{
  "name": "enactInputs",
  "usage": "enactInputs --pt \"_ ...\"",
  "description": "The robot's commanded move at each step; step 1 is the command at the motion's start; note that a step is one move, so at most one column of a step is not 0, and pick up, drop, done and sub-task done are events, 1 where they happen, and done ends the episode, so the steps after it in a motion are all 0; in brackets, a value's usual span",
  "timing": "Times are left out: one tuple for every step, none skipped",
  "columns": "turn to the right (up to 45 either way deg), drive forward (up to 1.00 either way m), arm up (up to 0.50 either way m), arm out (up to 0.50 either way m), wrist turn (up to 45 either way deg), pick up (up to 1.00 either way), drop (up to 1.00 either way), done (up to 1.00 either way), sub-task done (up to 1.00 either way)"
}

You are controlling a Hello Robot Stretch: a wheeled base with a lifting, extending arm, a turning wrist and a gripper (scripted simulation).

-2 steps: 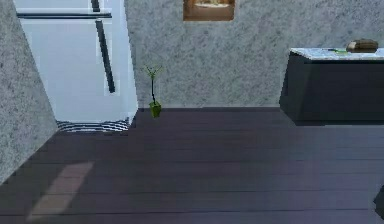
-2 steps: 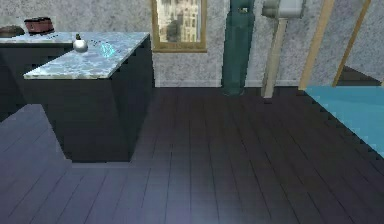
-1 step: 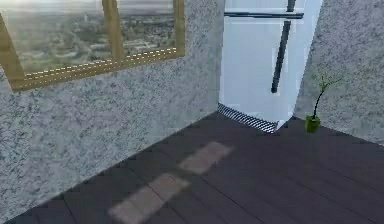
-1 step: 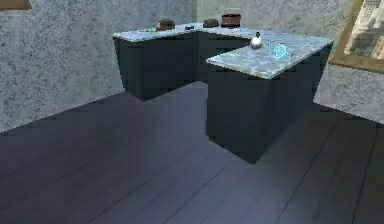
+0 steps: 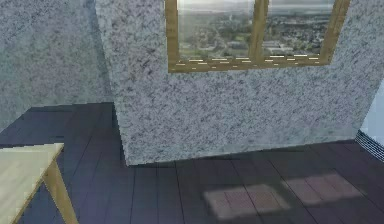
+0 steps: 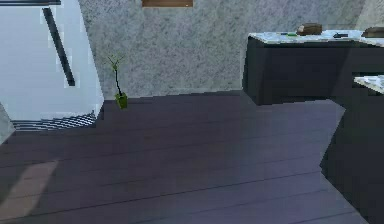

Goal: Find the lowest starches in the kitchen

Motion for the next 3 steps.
enactInputs --pt "0.0 0.2 0.0 0.0 0.0 0.0 0.0 0.0 0.0" --pt "-45.0 0.0 0.0 0.0 0.0 0.0 0.0 0.0 0.0" --pt "-30.0 0.0 0.0 0.0 0.0 0.0 0.0 0.0 0.0"
